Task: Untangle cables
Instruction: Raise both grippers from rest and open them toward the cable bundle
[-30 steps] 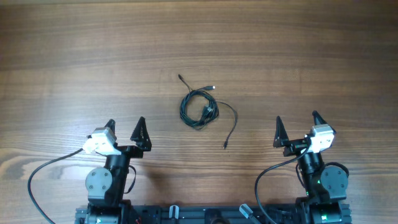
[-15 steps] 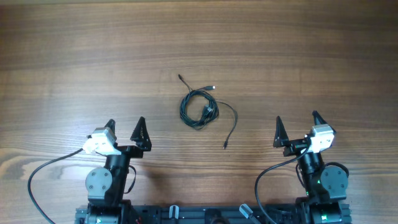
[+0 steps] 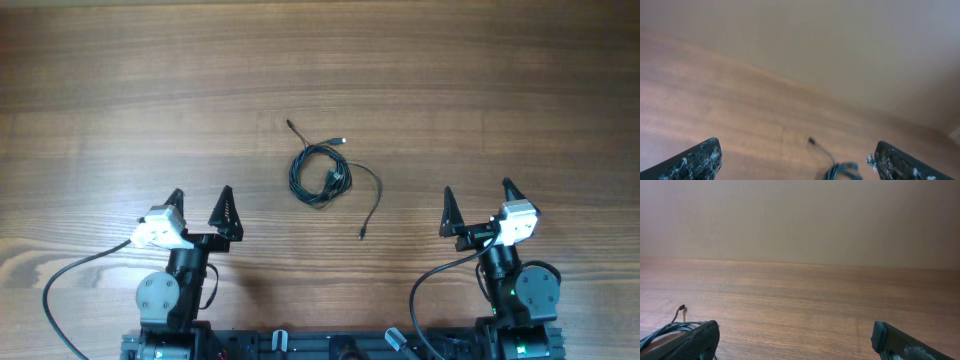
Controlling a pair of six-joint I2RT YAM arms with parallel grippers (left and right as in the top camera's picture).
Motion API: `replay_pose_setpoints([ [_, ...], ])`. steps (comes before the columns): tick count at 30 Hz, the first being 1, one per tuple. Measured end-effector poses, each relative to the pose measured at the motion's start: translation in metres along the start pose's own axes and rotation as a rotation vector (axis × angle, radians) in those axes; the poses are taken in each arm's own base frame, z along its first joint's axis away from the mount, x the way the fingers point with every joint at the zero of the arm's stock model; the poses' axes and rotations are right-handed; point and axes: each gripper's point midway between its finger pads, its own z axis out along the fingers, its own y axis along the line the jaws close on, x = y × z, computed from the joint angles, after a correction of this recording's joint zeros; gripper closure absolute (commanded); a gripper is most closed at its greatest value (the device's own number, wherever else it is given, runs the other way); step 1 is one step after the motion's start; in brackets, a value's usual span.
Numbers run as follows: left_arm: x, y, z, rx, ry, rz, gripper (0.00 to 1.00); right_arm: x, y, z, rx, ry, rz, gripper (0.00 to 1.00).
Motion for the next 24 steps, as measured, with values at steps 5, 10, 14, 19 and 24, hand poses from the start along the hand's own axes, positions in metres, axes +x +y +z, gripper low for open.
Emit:
replay_pose_setpoints([
  [5, -0.019, -0.009, -0.001, 0.038, -0.077, 0.003, 0.00, -0.001, 0.000, 0.000, 0.000, -0.002, 0.016, 0.00],
  [10, -0.080, -0.047, -0.018, 0.208, -0.323, 0.028, 0.00, -0.043, 0.018, -0.005, -0.117, -0.157, 0.147, 0.00],
  [14, -0.110, -0.064, -0.031, 0.252, -0.382, 0.038, 0.00, -0.114, 0.043, -0.029, -0.273, -0.288, 0.159, 0.00],
  [19, -0.156, -0.089, -0.044, 0.260, -0.332, 0.040, 0.00, -0.180, 0.052, -0.064, -0.312, -0.359, 0.139, 0.00],
  [24, -0.169, -0.098, -0.011, 0.139, 0.030, 0.003, 0.00, -0.196, 0.052, -0.062, -0.281, -0.153, 0.130, 0.00],
])
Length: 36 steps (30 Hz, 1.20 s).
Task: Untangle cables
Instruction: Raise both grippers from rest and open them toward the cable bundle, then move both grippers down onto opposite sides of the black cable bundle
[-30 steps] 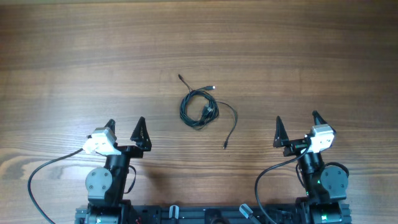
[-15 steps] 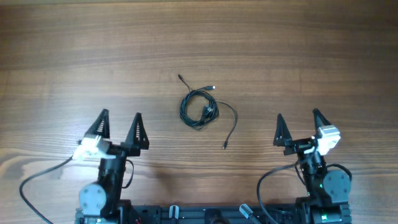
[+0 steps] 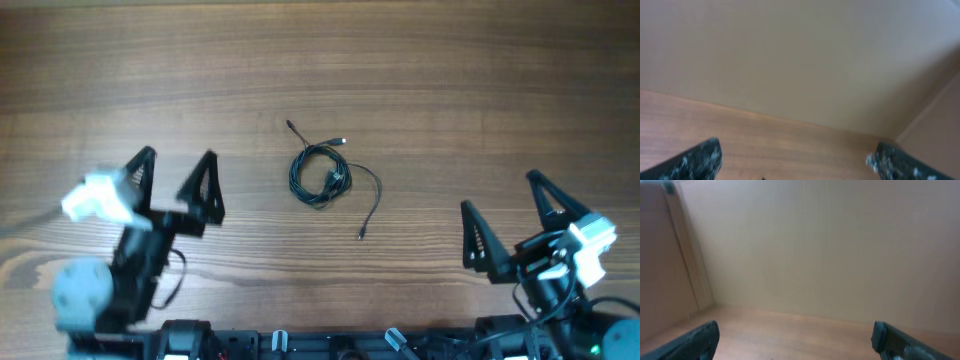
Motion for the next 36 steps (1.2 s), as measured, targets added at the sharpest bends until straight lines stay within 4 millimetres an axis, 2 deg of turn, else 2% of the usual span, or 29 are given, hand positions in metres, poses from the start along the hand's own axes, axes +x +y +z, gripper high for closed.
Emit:
replay_pose_setpoints([
  [2, 0.001, 0.003, 0.013, -0.048, 0.113, -0.023, 0.00, -0.003, -0.002, 0.008, 0.021, 0.119, 0.035, 0.00],
  [3, 0.004, 0.007, 0.026, -0.096, 0.232, -0.046, 0.00, -0.007, -0.003, 0.012, 0.026, 0.146, 0.042, 0.00],
  [5, 0.021, 0.018, 0.049, -0.158, 0.387, -0.078, 0.00, -0.002, -0.007, 0.021, 0.053, 0.299, 0.091, 0.00],
  [7, 0.053, 0.028, 0.069, -0.193, 0.574, -0.126, 0.00, -0.005, -0.011, 0.034, 0.073, 0.422, 0.130, 0.00],
  [10, 0.107, 0.045, 0.095, -0.220, 0.775, -0.192, 0.00, 0.016, -0.019, 0.046, 0.109, 0.630, 0.200, 0.00],
  [11, 0.119, 0.049, 0.099, -0.229, 0.815, -0.205, 0.00, 0.025, -0.022, 0.050, 0.117, 0.679, 0.217, 0.00],
  [12, 0.131, 0.053, 0.104, -0.237, 0.853, -0.219, 0.05, 0.036, -0.026, 0.054, 0.125, 0.728, 0.234, 0.00],
  [13, 0.144, 0.059, 0.108, -0.247, 0.895, -0.234, 0.28, 0.048, -0.030, 0.061, 0.134, 0.771, 0.252, 0.05],
  [14, 0.155, 0.062, 0.112, -0.253, 0.930, -0.241, 0.72, 0.055, -0.032, 0.064, 0.145, 0.797, 0.287, 0.27],
  [15, 0.166, 0.065, 0.114, -0.262, 0.962, -0.254, 0.96, 0.062, -0.032, 0.068, 0.146, 0.827, 0.332, 0.96],
  [17, 0.186, 0.067, 0.118, -0.266, 1.025, -0.266, 0.96, 0.074, -0.025, 0.077, 0.107, 0.872, 0.408, 0.96],
  [20, 0.217, 0.056, 0.119, -0.244, 1.121, -0.253, 0.96, 0.098, -0.016, 0.091, 0.048, 0.963, 0.498, 0.96],
  [21, 0.222, 0.054, 0.119, -0.241, 1.136, -0.248, 0.92, 0.103, -0.012, 0.093, 0.035, 0.984, 0.503, 0.96],
  [22, 0.231, 0.051, 0.121, -0.240, 1.158, -0.233, 0.74, 0.111, -0.006, 0.096, 0.016, 1.017, 0.509, 0.95],
  [23, 0.241, 0.049, 0.121, -0.243, 1.182, -0.222, 0.62, 0.119, 0.000, 0.099, -0.003, 1.049, 0.513, 0.93],
  [24, 0.251, 0.048, 0.122, -0.245, 1.206, -0.203, 0.60, 0.129, 0.006, 0.102, -0.019, 1.088, 0.519, 0.87],
  [26, 0.274, 0.049, 0.125, -0.257, 1.252, -0.174, 0.68, 0.149, 0.018, 0.106, -0.046, 1.164, 0.524, 0.76],
  [29, 0.299, 0.053, 0.124, -0.280, 1.314, -0.156, 0.69, 0.173, 0.034, 0.109, -0.080, 1.251, 0.527, 0.75],
  [31, 0.323, 0.060, 0.119, -0.311, 1.378, -0.151, 0.68, 0.199, 0.039, 0.111, -0.071, 1.340, 0.549, 0.75],
  [32, 0.330, 0.064, 0.117, -0.323, 1.398, -0.152, 0.67, 0.206, 0.041, 0.112, -0.069, 1.362, 0.552, 0.74],
  [36, 0.347, 0.071, 0.113, -0.349, 1.447, -0.160, 0.58, 0.231, 0.048, 0.112, -0.072, 1.443, 0.555, 0.72],
])
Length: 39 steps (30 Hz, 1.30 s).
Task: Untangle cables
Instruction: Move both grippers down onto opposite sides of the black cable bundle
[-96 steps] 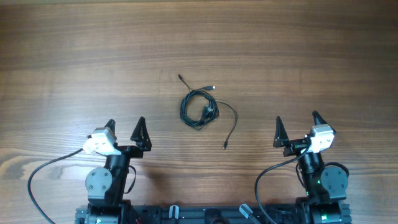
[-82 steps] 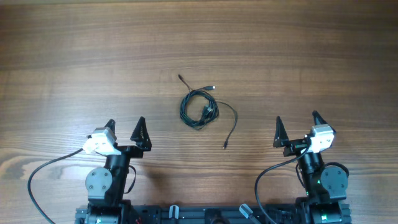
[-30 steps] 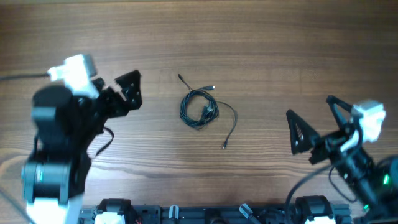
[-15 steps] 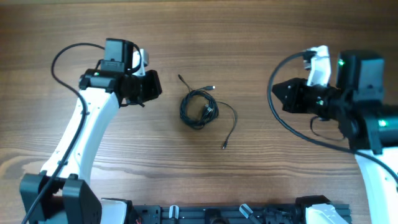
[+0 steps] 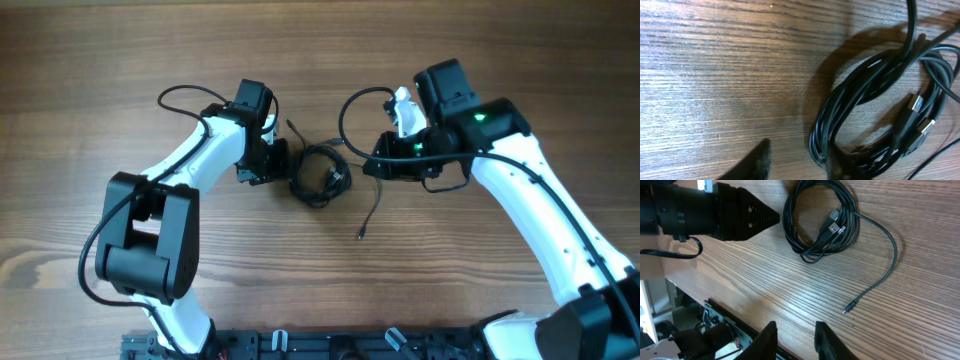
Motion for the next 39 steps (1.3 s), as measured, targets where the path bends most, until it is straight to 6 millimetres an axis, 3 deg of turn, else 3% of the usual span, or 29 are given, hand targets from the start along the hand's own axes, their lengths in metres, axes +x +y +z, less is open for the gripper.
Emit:
replay_pose_setpoints([
  [5, -0.005, -0.006, 0.002, 0.010, -0.021, -0.001, 0.57, 0.002, 0.003, 0.013, 0.000, 0.028, -0.012, 0.67],
  [11, 0.005, -0.020, 0.014, 0.009, -0.019, -0.040, 0.57, 0.000, 0.003, 0.014, 0.004, 0.026, -0.014, 0.66],
  [13, 0.005, -0.021, 0.021, 0.011, -0.022, -0.048, 0.81, 0.000, 0.002, 0.014, 0.007, 0.024, -0.014, 0.66],
  [17, 0.009, -0.027, 0.026, 0.011, -0.016, -0.043, 0.87, 0.000, 0.002, 0.014, 0.008, 0.026, -0.013, 0.66],
  [19, 0.018, -0.032, 0.028, 0.020, 0.014, -0.037, 0.76, 0.000, 0.001, 0.015, 0.009, 0.028, -0.012, 0.66],
  [22, 0.041, -0.035, 0.028, 0.014, 0.104, -0.055, 0.39, 0.002, 0.001, 0.015, 0.012, 0.035, -0.008, 0.66],
  [25, 0.055, -0.033, 0.024, -0.026, 0.157, -0.067, 0.34, 0.003, -0.003, 0.015, 0.032, 0.037, -0.003, 0.66],
  [27, 0.053, -0.025, 0.020, -0.079, 0.150, -0.071, 0.34, 0.003, -0.005, 0.015, 0.041, 0.035, -0.003, 0.66],
  [29, 0.022, -0.026, 0.011, -0.117, 0.037, -0.050, 0.46, 0.003, -0.005, 0.015, 0.044, 0.034, -0.003, 0.66],
  [31, -0.014, -0.036, 0.004, -0.108, -0.111, -0.019, 0.48, 0.003, -0.006, 0.015, 0.049, 0.036, -0.002, 0.66],
  [33, -0.026, -0.040, 0.005, -0.101, -0.161, -0.003, 0.48, 0.006, -0.007, 0.015, 0.056, 0.046, 0.004, 0.66],
  [36, -0.021, -0.043, 0.014, -0.118, -0.145, 0.019, 0.49, 0.006, -0.008, 0.015, 0.056, 0.048, 0.005, 0.66],
  [37, -0.017, -0.046, 0.018, -0.119, -0.144, 0.034, 0.67, 0.006, -0.007, 0.015, 0.056, 0.048, 0.005, 0.66],
  [38, -0.013, -0.050, 0.021, -0.120, -0.141, 0.052, 0.92, 0.006, -0.007, 0.015, 0.056, 0.048, 0.006, 0.64],
  [39, -0.010, -0.052, 0.024, -0.125, -0.141, 0.068, 0.96, 0.006, -0.007, 0.015, 0.057, 0.045, 0.009, 0.63],
])
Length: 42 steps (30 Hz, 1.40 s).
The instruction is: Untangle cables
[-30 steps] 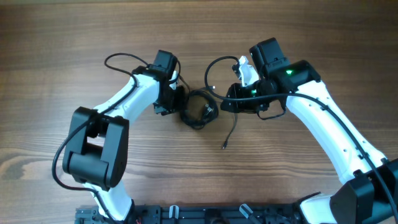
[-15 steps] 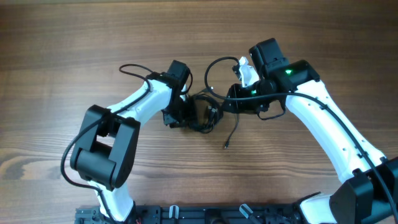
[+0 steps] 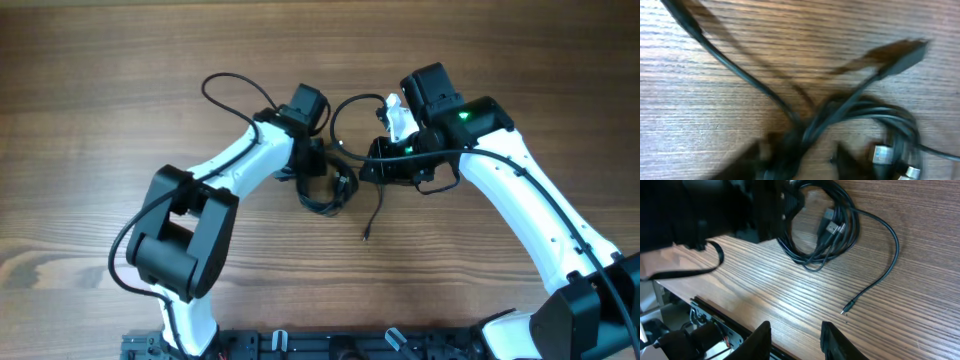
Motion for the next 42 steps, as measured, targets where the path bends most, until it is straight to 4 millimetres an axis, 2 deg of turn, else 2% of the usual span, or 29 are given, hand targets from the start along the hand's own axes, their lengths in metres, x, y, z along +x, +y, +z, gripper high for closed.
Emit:
replay_pose_setpoints([
  [4, 0.003, -0.005, 0.002, 0.005, -0.001, -0.025, 0.96, 0.007, 0.001, 0.026, -0.004, 0.003, 0.018, 0.62],
  [5, 0.004, -0.002, 0.002, -0.001, 0.007, -0.077, 0.96, 0.010, -0.003, 0.035, 0.002, 0.005, 0.045, 0.62],
  [7, 0.005, 0.007, 0.001, 0.000, 0.036, -0.201, 0.96, 0.017, -0.020, 0.052, 0.039, 0.002, 0.121, 0.49],
  [9, 0.010, 0.007, 0.000, 0.038, 0.087, -0.256, 0.96, 0.011, -0.028, 0.060, 0.057, -0.044, 0.155, 0.49],
  [11, 0.017, 0.005, -0.002, 0.071, 0.139, -0.287, 0.92, -0.001, -0.030, 0.065, 0.048, -0.104, 0.156, 0.56],
  [13, 0.026, -0.005, -0.003, 0.105, 0.183, -0.290, 0.86, -0.012, -0.028, 0.065, 0.034, -0.150, 0.144, 0.68],
  [14, 0.030, -0.010, -0.003, 0.120, 0.196, -0.281, 0.79, -0.018, -0.027, 0.065, 0.031, -0.175, 0.141, 0.72],
  [15, 0.034, -0.017, -0.004, 0.136, 0.208, -0.264, 0.58, -0.022, -0.028, 0.064, 0.042, -0.197, 0.141, 0.74],
  [17, 0.042, -0.030, -0.004, 0.163, 0.222, -0.199, 0.55, -0.025, -0.037, 0.062, 0.089, -0.220, 0.149, 0.83],
  [20, 0.043, -0.031, -0.003, 0.158, 0.213, -0.151, 0.58, -0.024, -0.047, 0.062, 0.141, -0.230, 0.162, 0.85],
  [22, 0.039, -0.028, -0.002, 0.144, 0.190, -0.139, 0.70, -0.019, -0.055, 0.067, 0.160, -0.227, 0.166, 0.85],
  [25, 0.036, -0.027, 0.000, 0.137, 0.173, -0.124, 0.80, -0.014, -0.068, 0.082, 0.163, -0.248, 0.162, 0.73],
  [27, 0.038, -0.026, 0.003, 0.129, 0.181, -0.121, 0.96, -0.018, -0.073, 0.087, 0.162, -0.287, 0.151, 0.72],
  [31, 0.038, -0.026, 0.007, 0.135, 0.178, -0.047, 0.96, -0.026, -0.078, 0.089, 0.169, -0.356, 0.137, 0.68],
  [34, 0.038, -0.027, 0.007, 0.143, 0.172, 0.031, 0.96, -0.023, -0.083, 0.092, 0.179, -0.359, 0.138, 0.66],
  [38, 0.038, -0.032, 0.007, 0.170, 0.170, 0.072, 0.93, -0.023, -0.085, 0.094, 0.182, -0.353, 0.140, 0.66],
  [41, 0.038, -0.034, 0.007, 0.180, 0.172, 0.076, 0.91, -0.016, -0.087, 0.105, 0.172, -0.307, 0.149, 0.67],
  [42, 0.038, -0.034, 0.007, 0.181, 0.172, 0.078, 0.91, -0.013, -0.085, 0.110, 0.156, -0.283, 0.151, 0.71],
])
